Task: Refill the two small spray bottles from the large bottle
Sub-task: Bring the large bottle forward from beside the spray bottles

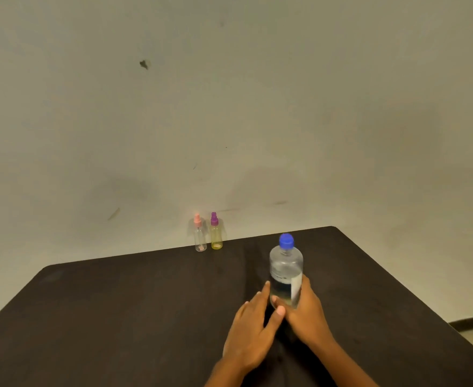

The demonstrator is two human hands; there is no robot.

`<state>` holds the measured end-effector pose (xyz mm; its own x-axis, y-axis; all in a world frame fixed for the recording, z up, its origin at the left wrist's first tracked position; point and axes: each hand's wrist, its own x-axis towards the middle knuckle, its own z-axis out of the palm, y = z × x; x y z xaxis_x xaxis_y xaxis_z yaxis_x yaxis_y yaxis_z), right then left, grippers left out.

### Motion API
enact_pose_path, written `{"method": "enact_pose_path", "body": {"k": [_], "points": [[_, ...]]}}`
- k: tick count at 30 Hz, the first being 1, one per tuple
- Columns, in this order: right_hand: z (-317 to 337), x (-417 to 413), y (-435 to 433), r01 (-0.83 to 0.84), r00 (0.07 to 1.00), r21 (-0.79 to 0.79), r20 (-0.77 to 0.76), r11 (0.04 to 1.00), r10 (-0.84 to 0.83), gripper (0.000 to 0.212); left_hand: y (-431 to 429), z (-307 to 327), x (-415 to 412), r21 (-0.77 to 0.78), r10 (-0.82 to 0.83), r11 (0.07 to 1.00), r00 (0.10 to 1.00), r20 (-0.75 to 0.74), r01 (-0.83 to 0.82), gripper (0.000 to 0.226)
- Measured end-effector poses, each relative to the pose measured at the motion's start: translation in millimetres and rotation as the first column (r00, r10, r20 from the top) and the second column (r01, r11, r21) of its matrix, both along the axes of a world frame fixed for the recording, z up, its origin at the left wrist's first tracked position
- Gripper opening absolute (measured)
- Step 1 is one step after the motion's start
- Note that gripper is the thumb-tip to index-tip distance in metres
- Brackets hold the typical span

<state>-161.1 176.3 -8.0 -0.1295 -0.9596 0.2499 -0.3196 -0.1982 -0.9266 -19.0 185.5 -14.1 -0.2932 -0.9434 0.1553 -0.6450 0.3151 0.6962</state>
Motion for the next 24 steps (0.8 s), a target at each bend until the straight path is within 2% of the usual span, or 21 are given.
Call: {"method": "enact_pose_path", "body": {"k": [7,12,17,24], "points": [[-3,-19,73,0.138,0.99,-0.009,0.018,0.99,-0.138,0.059,61,-4,-15,-0.047,-0.146,0.986,0.971,0.19,0.158,0.066],[-3,-29,110,0.241,0.97,0.013,0.037,0.97,-0.242,0.059,95,-5,-30,-0.069,-0.199,0.973,0.956,0.217,0.219,0.071],[-1,-31,126,0.321,0.946,0.006,0.048,0.947,-0.321,0.065,107,2,-36,-0.064,-0.225,0.966,0.936,0.272,0.251,0.066],[2,-30,128,0.328,0.943,-0.022,0.058,0.944,-0.326,0.069,108,2,-37,-0.057,-0.224,0.967,0.933,0.283,0.25,0.062]]}}
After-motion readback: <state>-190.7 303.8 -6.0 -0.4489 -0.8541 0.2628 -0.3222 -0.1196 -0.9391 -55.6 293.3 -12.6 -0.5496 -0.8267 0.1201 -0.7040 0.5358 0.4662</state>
